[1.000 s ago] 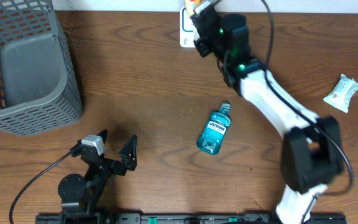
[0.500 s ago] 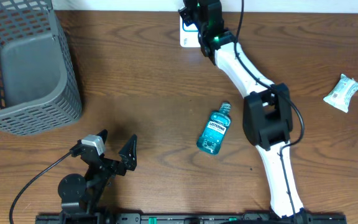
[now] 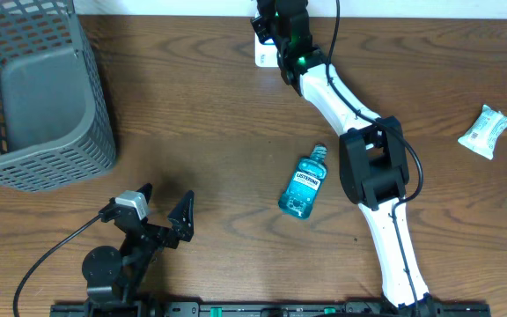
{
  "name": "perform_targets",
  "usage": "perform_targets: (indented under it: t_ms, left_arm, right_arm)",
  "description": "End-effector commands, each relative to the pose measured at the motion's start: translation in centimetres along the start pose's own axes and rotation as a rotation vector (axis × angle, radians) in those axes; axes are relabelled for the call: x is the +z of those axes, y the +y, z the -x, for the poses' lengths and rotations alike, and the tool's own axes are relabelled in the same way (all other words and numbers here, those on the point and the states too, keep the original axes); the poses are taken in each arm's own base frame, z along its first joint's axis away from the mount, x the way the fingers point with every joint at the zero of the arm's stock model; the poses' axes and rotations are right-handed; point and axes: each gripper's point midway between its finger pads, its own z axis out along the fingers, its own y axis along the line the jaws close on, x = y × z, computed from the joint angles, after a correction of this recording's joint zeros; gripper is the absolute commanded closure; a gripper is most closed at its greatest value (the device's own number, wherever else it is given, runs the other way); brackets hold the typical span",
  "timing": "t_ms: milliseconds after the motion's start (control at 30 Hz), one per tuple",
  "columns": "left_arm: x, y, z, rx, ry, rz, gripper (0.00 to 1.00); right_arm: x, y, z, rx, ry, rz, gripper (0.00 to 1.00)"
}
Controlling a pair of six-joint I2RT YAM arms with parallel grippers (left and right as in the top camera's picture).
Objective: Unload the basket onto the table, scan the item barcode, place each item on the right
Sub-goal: 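Move the snack bag to the right table edge and release it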
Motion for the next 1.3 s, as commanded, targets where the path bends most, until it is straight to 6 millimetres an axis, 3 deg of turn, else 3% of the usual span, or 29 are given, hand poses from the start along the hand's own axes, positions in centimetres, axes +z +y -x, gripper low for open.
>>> perform_targets:
  t_ms: [0, 300, 467, 533, 633, 800, 933, 967, 1067, 1267]
  left_arm:
    - [-0.2, -0.2, 0.5, 0.02, -0.015, -0.002, 0.02]
    - [-0.2, -0.2, 0.5, 0.02, -0.015, -0.002, 0.02]
    - [-0.2, -0.2, 0.5, 0.02, -0.015, -0.002, 0.02]
    - [-0.2, -0.2, 0.5, 0.02, -0.015, -0.003, 0.02]
    - [-0.2, -0.2, 0.5, 0.02, -0.015, -0.003, 0.02]
    - [-0.2, -0.2, 0.5, 0.02, -0.015, -0.002, 0.02]
    - [-0.2, -0.2, 0.5, 0.02, -0.015, -0.002, 0.02]
    - [-0.2, -0.2, 0.5, 0.02, -0.015, -0.003, 0.02]
    - [-0.2, -0.2, 0.5, 0.02, -0.014, -0.003, 0.02]
    - [-0.2, -0.2, 0.5, 0.02, -0.014, -0.003, 0.02]
  right_arm:
    - [-0.2, 0.2, 2.0, 0.04, -0.035, -0.008, 0.99]
    - [-0.6, 1.8, 1.7, 0.046, 0.018, 0.044, 0.99]
    - [-2.8, 2.5, 4.4, 0.065, 0.038, 0.144, 0.99]
    - [-4.2, 1.3, 5.6, 0.036, 0.069, 0.124, 0.99]
    - [-6.9, -2.0, 6.5, -0.073, 0.167, 0.013, 0.99]
    - [-13.3, -9.2, 5.8, -0.214, 0.425, -0.27, 0.99]
    - [-17.5, -13.1, 1.9, -0.131, 0.634, -0.397, 0.99]
    - [-19.7, -15.3, -1.2, -0.038, 0.751, -0.459, 0.99]
    - [-23.2, -18.7, -5.9, 0.134, 0.906, -0.565, 0.99]
    - [-27.4, -22.8, -14.8, 0.455, 1.08, -0.661, 0.99]
